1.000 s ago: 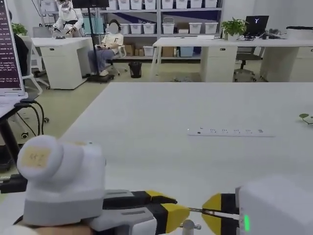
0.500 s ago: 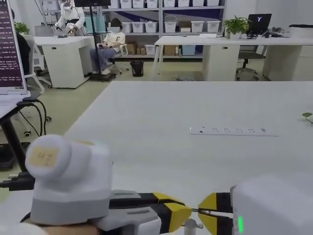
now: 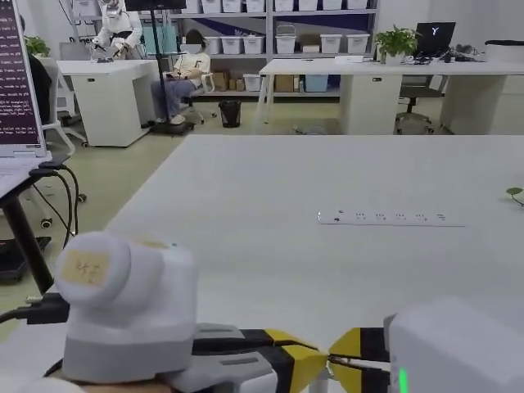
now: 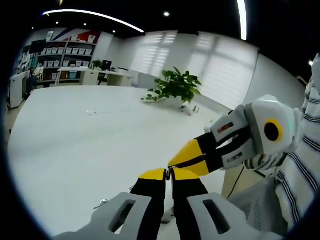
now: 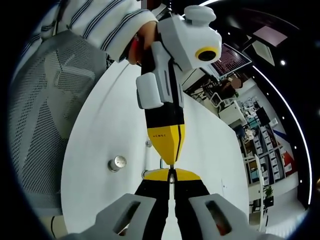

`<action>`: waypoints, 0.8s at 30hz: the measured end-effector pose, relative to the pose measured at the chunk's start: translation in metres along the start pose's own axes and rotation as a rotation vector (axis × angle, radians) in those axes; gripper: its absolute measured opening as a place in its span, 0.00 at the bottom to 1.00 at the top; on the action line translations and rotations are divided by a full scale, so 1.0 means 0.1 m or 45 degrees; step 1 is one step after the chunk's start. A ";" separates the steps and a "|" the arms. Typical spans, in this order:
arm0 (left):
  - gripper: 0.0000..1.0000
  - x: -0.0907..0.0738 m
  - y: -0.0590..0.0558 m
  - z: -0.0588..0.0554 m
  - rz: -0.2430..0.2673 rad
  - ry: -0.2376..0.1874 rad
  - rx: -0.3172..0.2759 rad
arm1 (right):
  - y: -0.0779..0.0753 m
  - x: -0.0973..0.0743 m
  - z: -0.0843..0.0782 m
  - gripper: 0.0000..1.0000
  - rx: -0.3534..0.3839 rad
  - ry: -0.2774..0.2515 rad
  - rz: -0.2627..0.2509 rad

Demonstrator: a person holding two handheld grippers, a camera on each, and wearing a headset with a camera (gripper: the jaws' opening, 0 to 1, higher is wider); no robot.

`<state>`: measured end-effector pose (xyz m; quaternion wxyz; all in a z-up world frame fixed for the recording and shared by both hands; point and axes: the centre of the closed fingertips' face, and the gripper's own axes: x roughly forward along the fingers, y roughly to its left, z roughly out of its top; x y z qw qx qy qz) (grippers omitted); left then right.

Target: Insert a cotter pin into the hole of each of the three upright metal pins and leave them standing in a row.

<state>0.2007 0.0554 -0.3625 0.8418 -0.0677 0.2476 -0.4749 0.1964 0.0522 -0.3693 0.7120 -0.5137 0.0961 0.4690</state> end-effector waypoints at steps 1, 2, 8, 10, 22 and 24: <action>0.00 0.00 0.00 0.00 -0.001 0.001 0.000 | 0.01 0.00 0.00 0.00 0.000 -0.001 0.003; 0.00 0.00 0.00 0.00 0.000 -0.001 0.003 | 0.01 0.00 0.01 0.00 0.000 -0.001 0.004; 0.00 -0.01 -0.01 -0.02 -0.008 0.010 -0.007 | 0.02 0.00 0.03 0.00 -0.011 -0.004 0.008; 0.00 -0.01 -0.02 -0.03 -0.014 0.016 -0.006 | 0.03 0.00 0.04 0.00 -0.008 -0.010 0.012; 0.00 -0.02 -0.02 -0.11 -0.015 0.015 -0.103 | 0.11 0.01 0.04 0.00 0.003 -0.016 0.042; 0.00 -0.02 -0.02 -0.12 -0.011 0.014 -0.108 | 0.12 0.01 0.05 0.00 0.010 -0.023 0.044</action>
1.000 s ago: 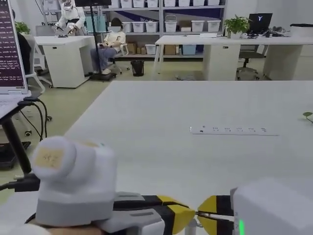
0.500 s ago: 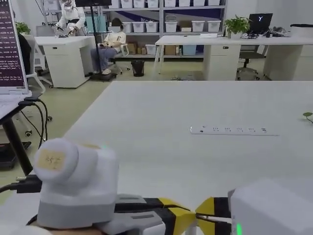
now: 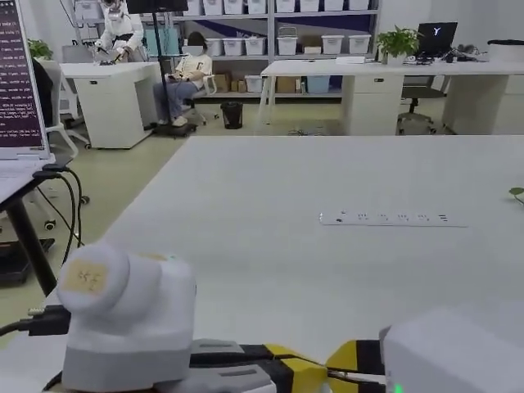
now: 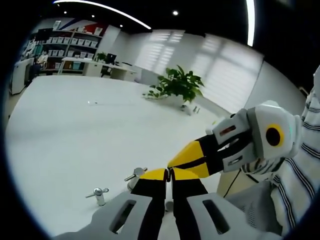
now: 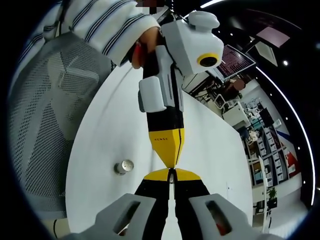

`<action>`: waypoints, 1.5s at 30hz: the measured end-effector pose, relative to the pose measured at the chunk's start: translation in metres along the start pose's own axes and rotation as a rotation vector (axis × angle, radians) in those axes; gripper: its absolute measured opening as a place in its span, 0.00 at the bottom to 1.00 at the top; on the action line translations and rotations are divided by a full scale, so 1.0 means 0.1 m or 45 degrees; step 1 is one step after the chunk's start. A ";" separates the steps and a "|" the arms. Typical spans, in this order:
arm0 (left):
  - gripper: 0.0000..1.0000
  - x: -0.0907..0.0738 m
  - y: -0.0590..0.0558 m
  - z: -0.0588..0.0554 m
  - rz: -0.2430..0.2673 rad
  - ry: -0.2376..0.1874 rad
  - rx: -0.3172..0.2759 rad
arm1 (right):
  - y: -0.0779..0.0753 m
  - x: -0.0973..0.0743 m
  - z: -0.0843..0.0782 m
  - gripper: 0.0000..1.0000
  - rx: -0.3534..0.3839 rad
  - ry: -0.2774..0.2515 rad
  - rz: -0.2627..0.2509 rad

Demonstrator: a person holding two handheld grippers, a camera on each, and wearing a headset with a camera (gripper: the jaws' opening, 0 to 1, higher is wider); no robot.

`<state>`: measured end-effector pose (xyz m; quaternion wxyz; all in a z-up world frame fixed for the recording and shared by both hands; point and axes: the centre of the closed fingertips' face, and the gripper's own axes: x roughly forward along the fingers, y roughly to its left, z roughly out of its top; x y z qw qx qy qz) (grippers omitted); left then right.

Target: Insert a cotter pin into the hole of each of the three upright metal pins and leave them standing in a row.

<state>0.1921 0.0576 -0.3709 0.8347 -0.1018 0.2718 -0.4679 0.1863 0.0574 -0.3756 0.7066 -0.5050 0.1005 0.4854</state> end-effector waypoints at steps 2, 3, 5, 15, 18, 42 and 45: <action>0.00 -0.01 0.00 0.00 0.007 0.005 -0.004 | 0.00 0.00 0.01 0.00 0.011 -0.008 0.002; 0.00 -0.01 0.00 0.00 0.013 0.002 -0.019 | 0.00 0.00 0.01 0.00 0.014 -0.012 0.000; 0.00 -0.02 0.01 -0.01 0.027 0.000 -0.069 | 0.00 0.01 0.02 0.00 0.019 -0.021 0.006; 0.00 -0.08 0.02 -0.04 0.054 0.015 -0.081 | 0.04 0.04 0.07 0.00 -0.012 -0.071 0.036; 0.00 -0.09 0.02 -0.03 0.059 0.007 -0.081 | 0.03 0.04 0.08 0.00 -0.030 -0.077 0.029; 0.00 -0.18 0.09 -0.13 0.115 0.064 0.154 | 0.10 0.01 0.01 0.16 0.265 -0.143 0.141; 0.00 -0.18 0.03 -0.11 0.081 0.042 0.280 | 0.11 -0.02 -0.01 0.17 0.387 -0.167 0.184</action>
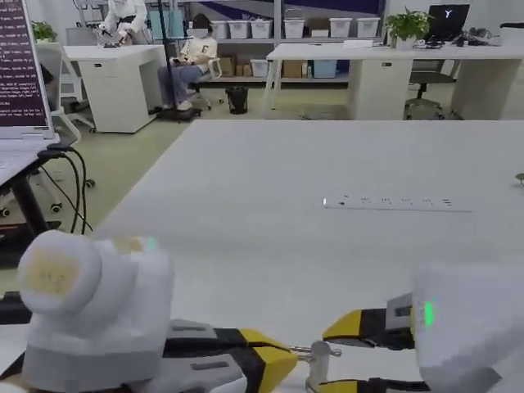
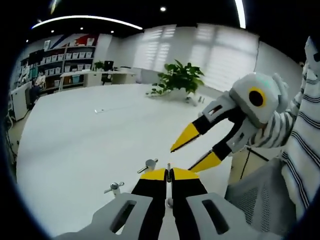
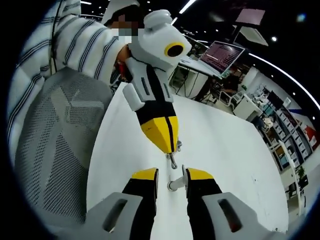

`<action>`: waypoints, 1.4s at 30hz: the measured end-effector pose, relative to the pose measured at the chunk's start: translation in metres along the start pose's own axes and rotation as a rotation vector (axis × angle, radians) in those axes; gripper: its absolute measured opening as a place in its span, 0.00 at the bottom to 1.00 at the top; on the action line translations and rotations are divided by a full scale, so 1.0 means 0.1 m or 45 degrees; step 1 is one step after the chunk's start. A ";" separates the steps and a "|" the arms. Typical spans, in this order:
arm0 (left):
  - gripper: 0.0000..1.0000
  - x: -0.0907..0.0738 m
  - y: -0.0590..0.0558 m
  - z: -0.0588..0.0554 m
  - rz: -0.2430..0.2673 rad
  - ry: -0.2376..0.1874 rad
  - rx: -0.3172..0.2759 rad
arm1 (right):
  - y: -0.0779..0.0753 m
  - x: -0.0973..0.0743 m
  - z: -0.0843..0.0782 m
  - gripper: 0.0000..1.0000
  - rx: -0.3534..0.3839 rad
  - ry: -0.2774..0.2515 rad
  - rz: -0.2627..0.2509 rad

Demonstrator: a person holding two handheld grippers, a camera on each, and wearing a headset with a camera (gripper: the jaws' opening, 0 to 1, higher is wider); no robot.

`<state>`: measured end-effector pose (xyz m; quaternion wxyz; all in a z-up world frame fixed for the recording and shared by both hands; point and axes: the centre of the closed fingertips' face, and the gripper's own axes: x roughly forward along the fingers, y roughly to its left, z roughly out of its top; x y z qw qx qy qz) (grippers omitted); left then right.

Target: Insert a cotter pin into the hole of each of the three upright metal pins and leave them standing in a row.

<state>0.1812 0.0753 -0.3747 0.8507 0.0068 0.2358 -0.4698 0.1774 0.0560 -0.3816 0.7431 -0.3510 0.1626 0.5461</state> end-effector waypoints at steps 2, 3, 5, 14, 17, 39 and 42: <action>0.00 0.00 -0.02 0.02 -0.012 -0.011 0.055 | 0.00 -0.01 -0.01 0.17 0.049 -0.016 0.022; 0.00 0.00 -0.04 0.02 -0.024 -0.012 0.084 | 0.01 -0.02 -0.01 0.17 0.077 -0.025 0.030; 0.00 -0.01 -0.06 0.02 -0.035 -0.016 0.118 | 0.02 -0.02 -0.01 0.18 0.130 -0.037 0.054; 0.00 -0.05 -0.22 0.07 -0.137 -0.047 0.299 | 0.10 0.00 -0.04 0.16 0.291 -0.091 0.168; 0.00 -0.06 -0.24 0.05 -0.146 -0.040 0.327 | 0.12 0.01 -0.03 0.13 0.340 -0.103 0.197; 0.00 -0.03 -0.36 -0.10 -0.244 0.034 0.323 | 0.31 -0.04 -0.02 0.00 0.371 -0.126 0.327; 0.00 -0.03 -0.36 -0.13 -0.246 0.054 0.294 | 0.32 -0.06 -0.01 0.00 0.359 -0.130 0.342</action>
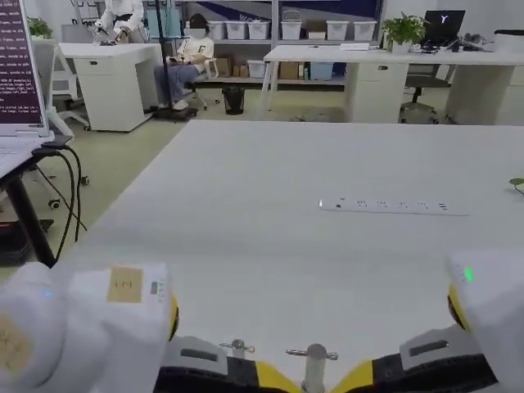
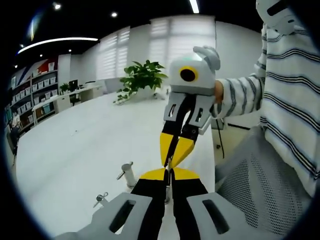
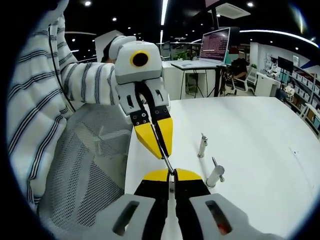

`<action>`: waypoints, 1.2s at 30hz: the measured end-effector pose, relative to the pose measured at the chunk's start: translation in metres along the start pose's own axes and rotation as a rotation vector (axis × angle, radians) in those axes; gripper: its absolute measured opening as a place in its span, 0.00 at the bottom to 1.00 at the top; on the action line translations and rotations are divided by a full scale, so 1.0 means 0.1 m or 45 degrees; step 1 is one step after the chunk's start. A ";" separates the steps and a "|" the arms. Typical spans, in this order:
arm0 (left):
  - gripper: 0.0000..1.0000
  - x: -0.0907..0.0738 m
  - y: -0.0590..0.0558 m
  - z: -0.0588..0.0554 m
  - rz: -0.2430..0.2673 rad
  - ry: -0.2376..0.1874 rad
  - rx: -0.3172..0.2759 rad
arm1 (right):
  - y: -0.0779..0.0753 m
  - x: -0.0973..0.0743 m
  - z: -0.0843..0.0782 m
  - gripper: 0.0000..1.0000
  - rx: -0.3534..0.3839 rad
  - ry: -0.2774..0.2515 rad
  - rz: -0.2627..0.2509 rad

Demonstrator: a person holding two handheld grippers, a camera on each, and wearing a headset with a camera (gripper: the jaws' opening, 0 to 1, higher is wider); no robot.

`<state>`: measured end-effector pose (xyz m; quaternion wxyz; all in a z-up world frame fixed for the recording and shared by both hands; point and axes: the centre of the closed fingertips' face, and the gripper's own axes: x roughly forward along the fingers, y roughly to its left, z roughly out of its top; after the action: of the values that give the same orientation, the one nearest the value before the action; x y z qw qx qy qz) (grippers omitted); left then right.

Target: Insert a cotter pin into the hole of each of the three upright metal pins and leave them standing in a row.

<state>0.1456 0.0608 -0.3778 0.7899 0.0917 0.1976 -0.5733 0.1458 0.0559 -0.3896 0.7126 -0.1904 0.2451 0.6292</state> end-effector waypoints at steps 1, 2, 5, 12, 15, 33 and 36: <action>0.00 0.00 0.00 -0.01 0.001 0.005 -0.014 | 0.01 0.00 0.00 0.00 -0.006 0.007 0.010; 0.00 0.01 0.00 -0.01 0.000 0.004 -0.014 | 0.02 -0.01 0.00 0.00 -0.017 0.016 0.010; 0.01 0.02 -0.01 -0.01 -0.002 0.002 -0.020 | 0.03 -0.02 -0.03 0.00 -0.036 0.030 0.011; 0.13 0.06 0.01 -0.04 -0.004 0.013 0.006 | 0.00 -0.07 -0.10 0.00 0.003 0.029 -0.030; 0.20 0.08 0.02 -0.11 -0.006 0.045 0.014 | -0.06 -0.11 -0.16 0.00 0.029 0.026 -0.072; 0.18 0.23 0.07 -0.40 0.010 0.175 -0.017 | -0.06 -0.10 -0.63 0.00 0.012 0.194 -0.089; 0.18 0.24 0.10 -0.43 0.037 0.186 -0.018 | -0.07 -0.09 -0.66 0.00 0.014 0.206 -0.091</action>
<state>0.1528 0.0591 -0.4271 0.7822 0.1307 0.2574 -0.5522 0.1450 0.0097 -0.4383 0.7134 -0.2455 0.2983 0.5846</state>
